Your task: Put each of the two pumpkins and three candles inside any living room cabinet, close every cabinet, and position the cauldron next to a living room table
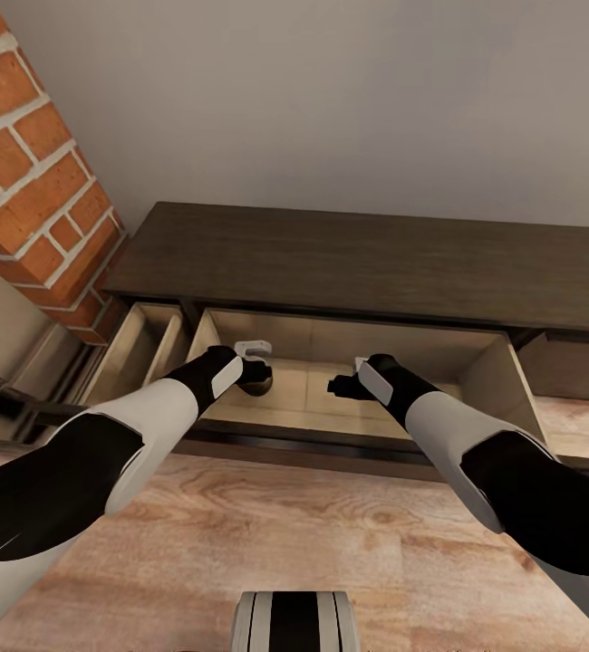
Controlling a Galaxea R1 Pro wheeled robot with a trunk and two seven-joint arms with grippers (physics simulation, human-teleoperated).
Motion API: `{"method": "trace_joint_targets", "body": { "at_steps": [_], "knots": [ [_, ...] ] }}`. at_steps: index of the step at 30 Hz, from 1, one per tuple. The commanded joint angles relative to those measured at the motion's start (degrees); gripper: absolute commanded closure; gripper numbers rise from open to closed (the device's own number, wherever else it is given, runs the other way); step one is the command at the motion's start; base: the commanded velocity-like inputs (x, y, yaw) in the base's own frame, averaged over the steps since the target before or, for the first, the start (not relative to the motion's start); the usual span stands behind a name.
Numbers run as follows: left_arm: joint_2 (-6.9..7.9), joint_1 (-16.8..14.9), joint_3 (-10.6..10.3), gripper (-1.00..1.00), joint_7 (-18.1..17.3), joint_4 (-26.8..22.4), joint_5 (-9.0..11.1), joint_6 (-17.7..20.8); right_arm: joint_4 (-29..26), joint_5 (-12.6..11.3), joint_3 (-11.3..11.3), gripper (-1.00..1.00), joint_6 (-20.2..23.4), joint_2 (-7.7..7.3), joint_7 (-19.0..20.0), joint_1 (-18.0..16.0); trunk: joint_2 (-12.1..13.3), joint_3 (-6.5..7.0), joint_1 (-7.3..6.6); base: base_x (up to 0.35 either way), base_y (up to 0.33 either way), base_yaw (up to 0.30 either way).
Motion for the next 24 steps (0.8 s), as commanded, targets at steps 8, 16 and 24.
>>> {"method": "trace_joint_targets", "body": {
  "at_steps": [8,16,24],
  "knots": [
    [0.00,-0.02,-0.38,1.00,0.33,-0.19,0.42,0.30,-0.04,-0.61,0.41,-1.00,0.20,-0.02,-0.45,-0.02,-0.02,-0.04,-0.02,0.000,0.000,0.000],
    [0.00,-0.02,-0.38,1.00,0.33,-0.19,0.42,0.30,-0.02,-0.61,0.45,-1.00,0.20,-0.02,-0.45,-0.02,-0.02,-0.04,-0.02,0.000,0.000,0.000],
    [0.00,-0.02,-0.38,1.00,0.55,-0.19,0.35,0.20,-0.02,-0.61,0.45,-1.00,0.20,-0.02,-0.45,-0.02,-0.02,-0.04,-0.02,0.000,0.000,0.000]
  ]
}}
